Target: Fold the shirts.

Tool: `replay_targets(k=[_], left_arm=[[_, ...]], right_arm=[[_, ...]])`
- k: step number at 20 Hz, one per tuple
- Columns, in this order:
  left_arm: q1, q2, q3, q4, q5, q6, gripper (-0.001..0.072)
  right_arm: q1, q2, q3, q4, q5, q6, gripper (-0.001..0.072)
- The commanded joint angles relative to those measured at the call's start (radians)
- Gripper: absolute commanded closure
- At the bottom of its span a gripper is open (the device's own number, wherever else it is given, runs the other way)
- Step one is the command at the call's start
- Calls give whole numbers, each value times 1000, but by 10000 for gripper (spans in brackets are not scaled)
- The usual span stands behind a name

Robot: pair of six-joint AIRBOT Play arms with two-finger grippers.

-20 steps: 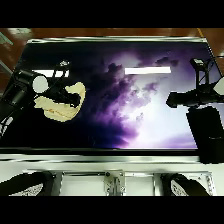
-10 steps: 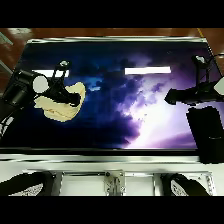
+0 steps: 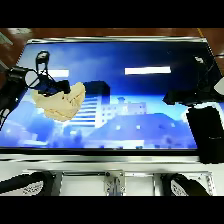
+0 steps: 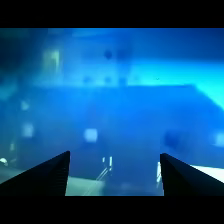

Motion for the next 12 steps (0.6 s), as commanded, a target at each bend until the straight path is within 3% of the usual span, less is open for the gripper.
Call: replay_targets(k=[1, 5, 11, 12], left_arm=[[192, -100, 0, -106, -20, -89, -13], [269, -263, 1, -296, -59, 30, -13], [258, -375, 1, -303, -35, 35, -2], [260, -373, 7, -306, -38, 36, 258]], right_arm=[[1, 0, 1, 25, 10, 1, 25], [1, 0, 1, 18, -2, 1, 25], [1, 0, 1, 19, -21, 1, 25], [1, 0, 1, 19, -21, 1, 25]])
